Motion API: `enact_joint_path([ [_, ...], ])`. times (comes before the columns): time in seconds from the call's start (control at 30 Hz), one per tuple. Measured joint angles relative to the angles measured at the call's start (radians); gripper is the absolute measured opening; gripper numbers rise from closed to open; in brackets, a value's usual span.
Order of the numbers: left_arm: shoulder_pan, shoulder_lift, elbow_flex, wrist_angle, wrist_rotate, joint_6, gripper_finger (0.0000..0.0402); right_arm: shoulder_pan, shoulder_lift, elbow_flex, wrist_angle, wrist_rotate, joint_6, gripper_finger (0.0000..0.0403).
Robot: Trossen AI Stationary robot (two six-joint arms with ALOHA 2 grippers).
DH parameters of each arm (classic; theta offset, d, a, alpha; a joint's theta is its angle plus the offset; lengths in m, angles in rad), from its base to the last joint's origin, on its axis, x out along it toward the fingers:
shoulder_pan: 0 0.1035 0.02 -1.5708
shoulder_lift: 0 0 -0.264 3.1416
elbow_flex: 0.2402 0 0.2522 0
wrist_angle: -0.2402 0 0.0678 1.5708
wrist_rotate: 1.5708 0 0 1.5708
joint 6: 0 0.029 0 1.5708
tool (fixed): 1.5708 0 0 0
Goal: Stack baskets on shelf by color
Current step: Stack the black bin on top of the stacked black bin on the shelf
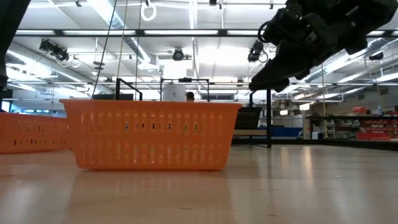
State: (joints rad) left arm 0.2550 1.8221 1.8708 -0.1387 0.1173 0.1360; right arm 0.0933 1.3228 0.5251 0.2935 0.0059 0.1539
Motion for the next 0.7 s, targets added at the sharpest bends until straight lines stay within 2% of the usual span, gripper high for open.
enact_joint_path([
  [0.1,0.036,-0.064,-0.290,0.310,0.079,-0.086,0.0086,-0.001,0.000,-0.004,0.005,0.000,-0.003,0.0135],
  [0.2,0.085,-0.169,-0.564,0.648,0.099,-0.157,0.0072,-0.001,0.000,-0.004,0.005,0.001,-0.002,0.0135],
  [0.3,0.146,-0.314,-0.767,0.702,0.096,-0.174,0.0065,-0.001,0.000,-0.004,0.005,0.004,-0.001,0.0135],
  [0.4,0.195,-0.469,-0.876,0.481,0.071,-0.132,0.0066,-0.004,0.000,-0.004,0.021,0.008,-0.020,0.0135],
  [0.47,0.209,-0.567,-0.896,0.247,0.020,-0.096,0.0070,-0.006,0.000,-0.004,0.028,0.028,-0.023,0.0135],
  [0.6,0.214,-0.704,-0.881,-0.241,-0.172,-0.078,0.0076,-0.011,0.000,-0.004,0.026,0.048,-0.019,0.0135],
  [0.7,0.210,-0.739,-0.859,-0.519,-0.285,-0.155,0.0081,-0.010,0.000,-0.004,0.028,0.046,-0.018,0.0135],
])
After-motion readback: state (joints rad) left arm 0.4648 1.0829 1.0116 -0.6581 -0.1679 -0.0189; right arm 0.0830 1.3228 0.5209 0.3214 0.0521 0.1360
